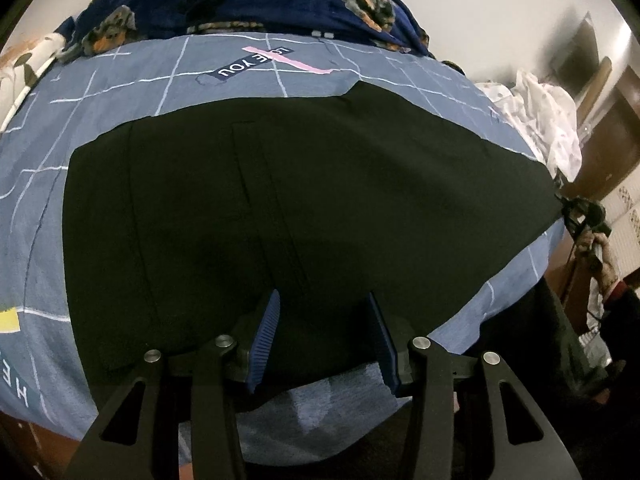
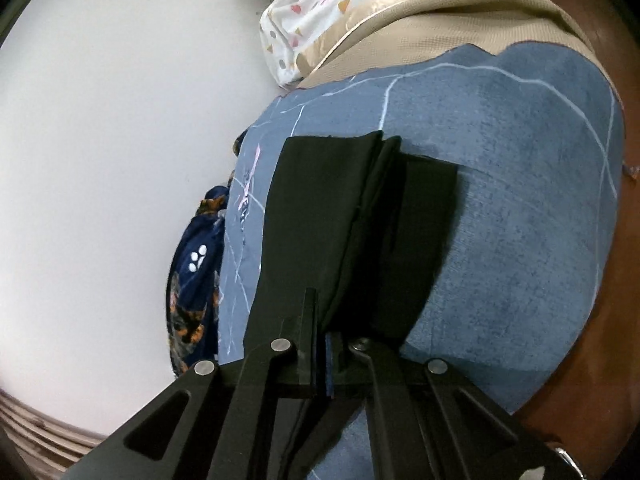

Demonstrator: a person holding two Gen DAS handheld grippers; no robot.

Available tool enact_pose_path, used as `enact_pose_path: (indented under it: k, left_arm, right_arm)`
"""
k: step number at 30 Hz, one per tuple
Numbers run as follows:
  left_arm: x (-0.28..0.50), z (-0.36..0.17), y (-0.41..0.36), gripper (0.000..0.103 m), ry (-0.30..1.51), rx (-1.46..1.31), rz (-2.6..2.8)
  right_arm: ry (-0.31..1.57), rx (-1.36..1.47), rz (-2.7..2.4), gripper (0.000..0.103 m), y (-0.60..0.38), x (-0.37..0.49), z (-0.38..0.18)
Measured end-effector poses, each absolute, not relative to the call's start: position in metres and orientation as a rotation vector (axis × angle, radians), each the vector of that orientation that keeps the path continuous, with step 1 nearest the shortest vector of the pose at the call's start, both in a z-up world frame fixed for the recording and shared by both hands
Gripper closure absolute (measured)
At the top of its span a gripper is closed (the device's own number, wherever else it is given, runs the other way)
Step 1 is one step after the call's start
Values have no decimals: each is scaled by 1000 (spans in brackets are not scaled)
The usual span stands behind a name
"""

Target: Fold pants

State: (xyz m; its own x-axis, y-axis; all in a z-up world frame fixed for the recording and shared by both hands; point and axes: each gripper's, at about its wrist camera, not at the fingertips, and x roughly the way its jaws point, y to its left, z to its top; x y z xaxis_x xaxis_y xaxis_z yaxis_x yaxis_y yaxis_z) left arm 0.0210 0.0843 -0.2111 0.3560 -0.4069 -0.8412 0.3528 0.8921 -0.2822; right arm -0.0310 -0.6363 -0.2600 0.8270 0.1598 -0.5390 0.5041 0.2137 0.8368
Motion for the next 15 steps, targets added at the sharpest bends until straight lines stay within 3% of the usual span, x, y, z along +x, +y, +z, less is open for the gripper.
enact_pose_path:
  k: [5,10,15]
  left_arm:
    - [21,-211,83,57,1099,-42,-490]
    - [21,-211,83,56,1100,-45,-493]
    - [21,-211,84,55,1099,-44,-493]
  right_arm:
    - [583,1413,-228,99,-643,-34,-267]
    - [596,1525,-155,90,-644,-36,-271]
    - [690,1433,-134,84,-621,-28,-255]
